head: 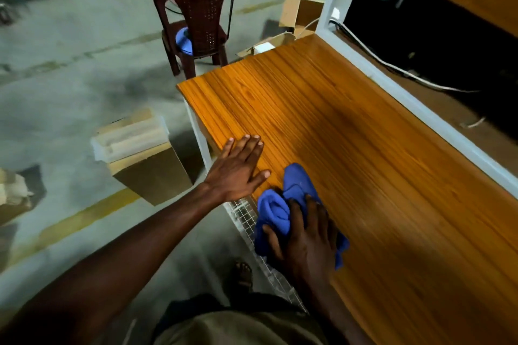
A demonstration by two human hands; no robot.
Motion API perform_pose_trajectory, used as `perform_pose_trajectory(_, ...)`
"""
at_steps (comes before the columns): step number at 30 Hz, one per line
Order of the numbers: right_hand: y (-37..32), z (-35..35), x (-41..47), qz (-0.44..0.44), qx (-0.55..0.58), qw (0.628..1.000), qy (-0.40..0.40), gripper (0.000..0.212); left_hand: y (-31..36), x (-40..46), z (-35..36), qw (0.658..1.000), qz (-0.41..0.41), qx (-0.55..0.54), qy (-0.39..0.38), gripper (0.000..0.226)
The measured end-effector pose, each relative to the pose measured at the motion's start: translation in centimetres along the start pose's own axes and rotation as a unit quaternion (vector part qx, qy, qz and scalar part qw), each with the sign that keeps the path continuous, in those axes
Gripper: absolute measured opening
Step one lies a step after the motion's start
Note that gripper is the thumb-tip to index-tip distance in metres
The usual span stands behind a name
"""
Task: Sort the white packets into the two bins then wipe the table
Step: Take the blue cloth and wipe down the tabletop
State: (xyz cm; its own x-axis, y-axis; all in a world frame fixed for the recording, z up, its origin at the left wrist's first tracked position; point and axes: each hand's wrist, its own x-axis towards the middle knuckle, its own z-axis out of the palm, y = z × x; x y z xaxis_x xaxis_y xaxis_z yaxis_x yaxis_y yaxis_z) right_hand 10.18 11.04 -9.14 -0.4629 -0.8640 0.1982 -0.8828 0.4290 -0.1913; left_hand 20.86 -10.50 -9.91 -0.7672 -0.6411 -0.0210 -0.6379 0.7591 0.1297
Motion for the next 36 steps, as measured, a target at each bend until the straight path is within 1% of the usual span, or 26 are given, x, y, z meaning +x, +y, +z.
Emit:
perform_pose_trajectory(3,-1.5,0.8,2.1,-0.011,-0.001,1.000,-0.028,0.074,-2.5,0.6,-0.4,1.000,0.001,0.008,-0.007,0.082)
perform_pose_trajectory(8,-4.7,2.7,5.4,-0.044,0.015,0.999,-0.012,0.057,-6.9,1.9,-0.8,1.000,-0.020,-0.004,-0.011,0.081)
perform_pose_trajectory(10,-6.2,3.3,6.7,-0.046,0.014,0.999,-0.003,0.055,-9.1,2.3,-1.0,1.000,-0.019,-0.004,-0.006,0.080)
perform_pose_trajectory(13,-8.5,4.1,8.9,-0.021,0.004,1.000,-0.007,0.059,-12.6,2.9,-1.5,1.000,0.001,0.008,-0.007,0.081)
perform_pose_trajectory(17,-11.7,5.3,12.0,0.019,-0.011,1.000,-0.014,0.069,-17.7,4.1,-2.1,1.000,-0.003,-0.002,-0.008,0.084)
perform_pose_trajectory(20,-13.6,6.0,14.6,0.018,-0.020,0.999,-0.042,0.078,-21.0,4.8,-2.6,1.000,-0.006,-0.004,-0.008,0.079)
perform_pose_trajectory(22,-14.4,6.1,16.0,0.012,-0.021,0.998,-0.061,0.081,-22.2,5.3,-2.9,1.000,-0.004,-0.008,-0.005,0.077)
perform_pose_trajectory(25,-15.7,6.4,18.2,0.008,-0.009,0.996,-0.087,0.078,-23.7,6.1,-3.1,1.000,-0.006,-0.012,-0.007,0.076)
perform_pose_trajectory(29,-17.2,7.2,20.8,-0.029,0.002,0.995,-0.098,0.067,-25.3,6.9,-3.1,0.999,-0.018,-0.042,-0.001,0.072)
perform_pose_trajectory(32,-18.5,8.2,22.3,-0.033,0.009,0.995,-0.093,0.061,-26.3,7.2,-3.3,0.998,-0.026,-0.059,0.008,0.071)
perform_pose_trajectory(36,-20.9,9.7,24.3,-0.047,0.001,0.997,-0.063,0.060,-28.2,7.0,-3.6,0.996,-0.060,-0.066,0.030,0.070)
